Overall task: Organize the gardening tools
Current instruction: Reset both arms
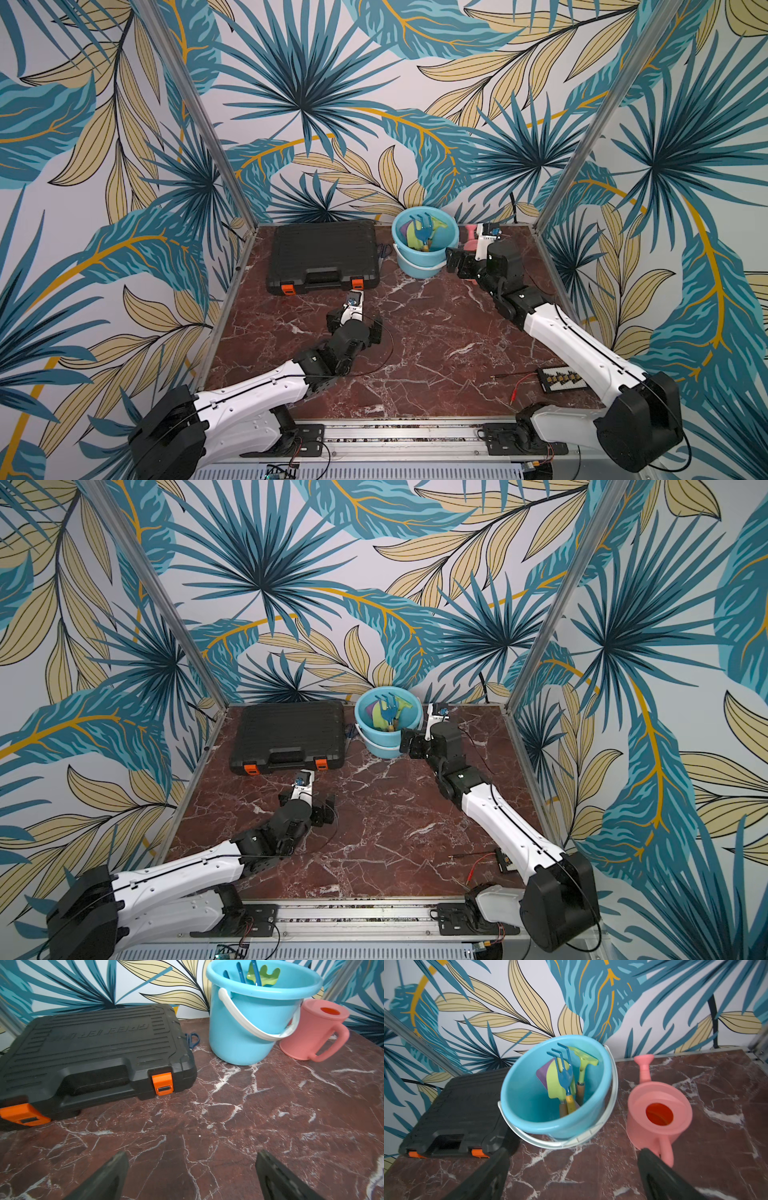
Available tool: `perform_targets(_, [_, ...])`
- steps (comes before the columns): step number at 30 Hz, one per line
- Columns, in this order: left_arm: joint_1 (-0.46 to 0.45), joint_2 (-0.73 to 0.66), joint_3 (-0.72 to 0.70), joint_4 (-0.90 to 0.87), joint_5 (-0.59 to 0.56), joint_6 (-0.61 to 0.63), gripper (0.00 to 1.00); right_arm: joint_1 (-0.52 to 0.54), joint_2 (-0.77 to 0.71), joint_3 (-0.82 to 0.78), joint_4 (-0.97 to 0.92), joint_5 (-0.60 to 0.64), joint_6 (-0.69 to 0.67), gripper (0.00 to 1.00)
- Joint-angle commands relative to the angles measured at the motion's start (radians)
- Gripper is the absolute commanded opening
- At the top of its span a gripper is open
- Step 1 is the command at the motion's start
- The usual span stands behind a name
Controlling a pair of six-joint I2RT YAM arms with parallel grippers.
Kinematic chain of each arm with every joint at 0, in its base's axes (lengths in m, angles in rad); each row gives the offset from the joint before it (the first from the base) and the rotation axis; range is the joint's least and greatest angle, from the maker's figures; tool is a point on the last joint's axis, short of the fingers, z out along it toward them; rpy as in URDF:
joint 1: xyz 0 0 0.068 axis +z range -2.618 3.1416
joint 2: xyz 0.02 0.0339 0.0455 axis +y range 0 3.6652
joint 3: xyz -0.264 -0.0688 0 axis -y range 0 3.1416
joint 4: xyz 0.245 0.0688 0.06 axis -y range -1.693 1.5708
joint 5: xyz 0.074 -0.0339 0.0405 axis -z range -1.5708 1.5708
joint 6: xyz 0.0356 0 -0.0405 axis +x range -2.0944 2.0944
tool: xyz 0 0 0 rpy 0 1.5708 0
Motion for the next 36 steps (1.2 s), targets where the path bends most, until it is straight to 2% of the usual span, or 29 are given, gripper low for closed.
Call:
perform_targets(1, [0.033, 0.053, 0.056, -0.008, -0.121, -0.032, 1.0, 0.002, -0.001, -0.067, 0.058, 0.086, -0.064, 0.99])
perform_targets(3, [0.052, 0.114, 0.121, -0.043, -0.194, -0.04, 1.0, 0.001, 0.017, -0.088, 0.062, 0.14, -0.128, 1.0])
perform_targets(8, [0.132, 0.25, 0.245, -0.153, -0.314, -0.116, 1.0, -0.001, 0.046, -0.2, 0.188, 0.384, -0.229, 0.99])
perform_targets(11, [0.193, 0.262, 0.251, -0.124, -0.319, -0.08, 1.0, -0.008, 0.046, -0.294, 0.335, 0.477, -0.328, 0.99])
perform_targets(14, [0.297, 0.258, 0.248, -0.112, -0.287, -0.031, 1.0, -0.03, 0.088, -0.351, 0.475, 0.541, -0.388, 1.0])
perform_targets(17, [0.394, 0.253, 0.225, -0.079, -0.293, 0.039, 1.0, -0.071, 0.14, -0.346, 0.475, 0.526, -0.39, 1.0])
perform_targets(20, [0.488, 0.226, 0.2, -0.06, -0.284, 0.038, 1.0, -0.1, 0.181, -0.365, 0.535, 0.509, -0.398, 0.99])
perform_targets(21, [0.513, 0.221, 0.19, -0.046, -0.282, 0.069, 1.0, -0.111, 0.199, -0.386, 0.574, 0.5, -0.392, 1.0])
perform_targets(23, [0.544, 0.229, 0.158, 0.051, -0.286, 0.211, 1.0, -0.143, 0.228, -0.416, 0.643, 0.462, -0.372, 1.0])
perform_targets(24, [0.562, 0.24, 0.148, 0.079, -0.283, 0.23, 1.0, -0.152, 0.24, -0.434, 0.682, 0.448, -0.368, 1.0])
perform_targets(27, [0.627, 0.301, 0.12, 0.14, -0.162, 0.227, 1.0, -0.189, 0.234, -0.448, 0.694, 0.358, -0.353, 0.99])
perform_targets(30, [0.656, 0.367, 0.074, 0.308, -0.114, 0.3, 1.0, -0.217, 0.217, -0.477, 0.72, 0.265, -0.347, 1.0])
perform_targets(31, [0.66, 0.366, 0.077, 0.316, -0.093, 0.309, 1.0, -0.221, 0.213, -0.487, 0.735, 0.246, -0.347, 1.0])
perform_targets(36, [0.708, 0.381, -0.039, 0.593, 0.125, 0.389, 1.0, -0.25, 0.201, -0.531, 0.795, 0.175, -0.334, 0.99])
